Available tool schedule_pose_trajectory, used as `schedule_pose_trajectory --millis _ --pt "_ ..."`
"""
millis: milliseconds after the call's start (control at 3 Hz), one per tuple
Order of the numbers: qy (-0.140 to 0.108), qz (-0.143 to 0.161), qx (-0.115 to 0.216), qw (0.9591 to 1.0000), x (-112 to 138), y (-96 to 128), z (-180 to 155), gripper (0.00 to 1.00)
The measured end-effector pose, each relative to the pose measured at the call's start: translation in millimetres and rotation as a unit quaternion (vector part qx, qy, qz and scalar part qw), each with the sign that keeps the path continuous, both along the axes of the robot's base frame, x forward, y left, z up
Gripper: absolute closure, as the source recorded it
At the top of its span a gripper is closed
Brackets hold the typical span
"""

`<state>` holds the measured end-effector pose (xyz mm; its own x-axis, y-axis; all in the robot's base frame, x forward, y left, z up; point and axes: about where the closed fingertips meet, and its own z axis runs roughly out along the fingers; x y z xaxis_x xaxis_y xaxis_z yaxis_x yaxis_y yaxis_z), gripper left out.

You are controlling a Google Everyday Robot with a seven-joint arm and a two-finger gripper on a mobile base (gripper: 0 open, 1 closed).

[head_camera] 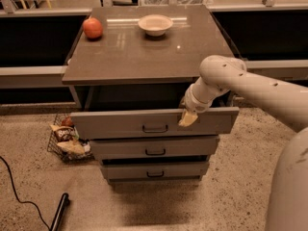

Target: Open top drawer

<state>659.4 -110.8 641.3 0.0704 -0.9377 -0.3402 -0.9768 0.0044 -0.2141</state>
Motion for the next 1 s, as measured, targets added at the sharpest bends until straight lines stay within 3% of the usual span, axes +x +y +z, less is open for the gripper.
schedule_pose_trajectory --millis 1000 --pt "0.0 0.0 0.0 1.0 0.0 0.0 -0.1 0.2"
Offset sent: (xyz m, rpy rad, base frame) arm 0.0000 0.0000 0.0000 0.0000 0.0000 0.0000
